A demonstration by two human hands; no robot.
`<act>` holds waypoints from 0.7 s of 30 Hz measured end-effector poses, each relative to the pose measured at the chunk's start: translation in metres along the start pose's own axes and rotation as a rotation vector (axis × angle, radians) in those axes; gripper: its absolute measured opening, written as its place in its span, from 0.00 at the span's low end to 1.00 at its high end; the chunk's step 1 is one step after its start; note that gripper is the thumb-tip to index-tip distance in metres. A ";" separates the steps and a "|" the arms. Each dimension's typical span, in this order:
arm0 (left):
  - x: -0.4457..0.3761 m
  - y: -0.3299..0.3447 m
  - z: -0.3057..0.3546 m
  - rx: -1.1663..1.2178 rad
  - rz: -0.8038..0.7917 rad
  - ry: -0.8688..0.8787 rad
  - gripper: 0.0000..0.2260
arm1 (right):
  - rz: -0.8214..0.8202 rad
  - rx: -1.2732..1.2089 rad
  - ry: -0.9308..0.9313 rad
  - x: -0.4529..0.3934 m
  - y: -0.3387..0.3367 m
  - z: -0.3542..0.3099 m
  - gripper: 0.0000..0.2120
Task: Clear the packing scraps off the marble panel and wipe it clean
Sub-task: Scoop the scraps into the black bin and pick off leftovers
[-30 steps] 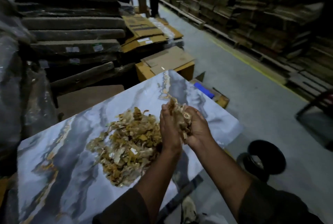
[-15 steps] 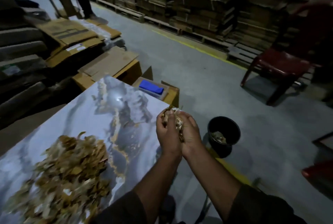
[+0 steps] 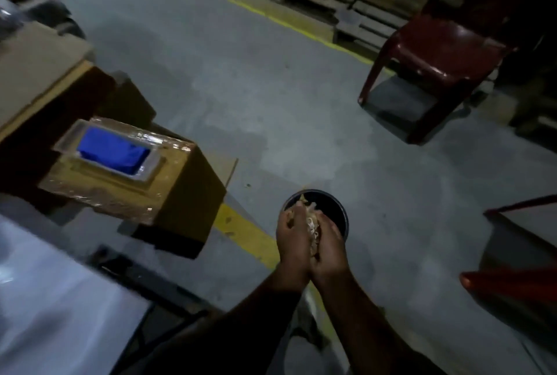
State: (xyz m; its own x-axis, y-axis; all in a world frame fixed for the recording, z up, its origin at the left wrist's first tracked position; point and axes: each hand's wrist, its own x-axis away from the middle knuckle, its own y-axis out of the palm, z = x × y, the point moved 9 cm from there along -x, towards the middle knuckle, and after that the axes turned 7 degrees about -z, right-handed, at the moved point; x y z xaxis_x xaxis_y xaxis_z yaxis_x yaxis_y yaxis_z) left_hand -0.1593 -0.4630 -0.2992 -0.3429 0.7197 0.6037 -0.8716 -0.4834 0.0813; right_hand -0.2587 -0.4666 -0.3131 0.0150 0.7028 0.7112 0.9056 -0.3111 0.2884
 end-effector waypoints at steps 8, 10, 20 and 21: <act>-0.175 0.054 -0.193 0.098 -0.041 -0.227 0.30 | 0.036 0.037 0.168 -0.178 -0.081 0.067 0.18; -0.192 0.057 -0.215 0.127 -0.034 -0.299 0.34 | 0.113 -0.033 0.215 -0.210 -0.098 0.087 0.18; -0.193 0.050 -0.190 0.056 -0.083 -0.296 0.35 | 0.139 0.002 0.234 -0.224 -0.093 0.080 0.17; -0.185 0.049 -0.176 0.047 -0.075 -0.291 0.36 | 0.110 0.020 0.231 -0.213 -0.083 0.073 0.17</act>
State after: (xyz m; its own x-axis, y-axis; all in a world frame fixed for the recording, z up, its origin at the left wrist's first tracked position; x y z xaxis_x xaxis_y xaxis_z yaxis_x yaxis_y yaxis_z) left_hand -0.2004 -0.5319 -0.5461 -0.1571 0.5844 0.7961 -0.8713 -0.4615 0.1667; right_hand -0.3058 -0.5434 -0.5353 0.0183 0.4998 0.8660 0.9122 -0.3629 0.1902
